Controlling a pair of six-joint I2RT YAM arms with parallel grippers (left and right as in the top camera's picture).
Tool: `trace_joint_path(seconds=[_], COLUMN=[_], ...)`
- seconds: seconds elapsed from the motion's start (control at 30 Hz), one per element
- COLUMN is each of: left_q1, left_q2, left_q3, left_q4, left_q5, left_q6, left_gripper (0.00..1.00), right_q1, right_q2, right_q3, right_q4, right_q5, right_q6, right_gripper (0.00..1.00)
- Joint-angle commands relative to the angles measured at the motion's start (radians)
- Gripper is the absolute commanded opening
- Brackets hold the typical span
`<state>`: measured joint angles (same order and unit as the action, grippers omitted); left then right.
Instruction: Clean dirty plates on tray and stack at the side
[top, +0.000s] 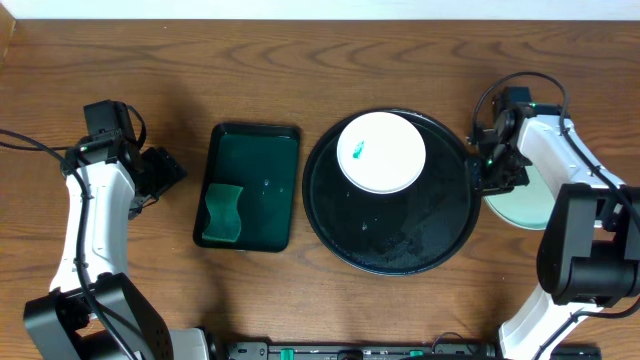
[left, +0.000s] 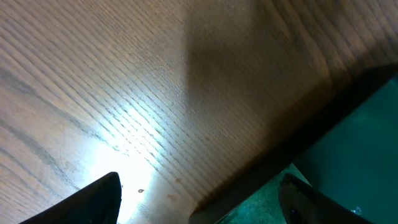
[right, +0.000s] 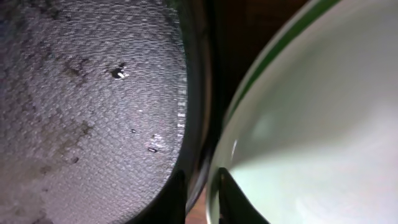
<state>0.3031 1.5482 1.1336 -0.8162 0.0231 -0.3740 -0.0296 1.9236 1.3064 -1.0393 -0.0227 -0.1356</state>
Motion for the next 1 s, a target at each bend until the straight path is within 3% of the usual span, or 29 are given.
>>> trace_joint_path(seconds=[0.0,0.1,0.13,0.47,0.63,0.67,0.7,0.9,0.93,0.97], left_q1=[0.005,0.004,0.004,0.004,0.004,0.004,0.004,0.004,0.004,0.004], left_q2=[-0.011,-0.011,-0.011,-0.011,-0.011,-0.011,-0.011,-0.011,-0.011,-0.011], left_q3=[0.018,0.018,0.018,0.018,0.018,0.018,0.018,0.018,0.018,0.018], left_q4=[-0.006,-0.006,-0.006,-0.006,-0.006,-0.006,-0.006,-0.006,-0.006,-0.006], left_q5=[-0.006,-0.006,-0.006,-0.006,-0.006,-0.006,-0.006,-0.006,-0.006,-0.006], left_q6=[-0.005,-0.005,-0.005,-0.005,-0.005,-0.005,-0.005,-0.005,-0.005,-0.005], left_gripper=[0.81,0.81,0.81,0.81,0.81,0.81,0.81,0.81,0.81,0.81], right_q1=[0.016,0.016,0.016,0.018,0.018,0.018,0.018,0.024,0.029,0.033], right_q2=[0.001,0.001,0.001,0.000,0.000,0.000,0.000,0.001,0.001,0.001], right_q3=[-0.002,0.006,0.016,0.239,0.269,0.269,0.269,0.267,0.267,0.267], right_q4=[-0.004,0.000,-0.006,-0.161,-0.145,-0.138,-0.130,-0.112,-0.110,-0.106], right_q5=[-0.054,-0.054,-0.054,-0.093,-0.299,-0.343,-0.386,-0.509,-0.505,-0.505], right_q6=[0.008,0.008,0.008,0.008,0.008,0.008,0.008,0.008,0.008,0.008], right_gripper=[0.28,0.55,0.59,0.66,0.71,0.80,0.99,0.99,0.95,0.84])
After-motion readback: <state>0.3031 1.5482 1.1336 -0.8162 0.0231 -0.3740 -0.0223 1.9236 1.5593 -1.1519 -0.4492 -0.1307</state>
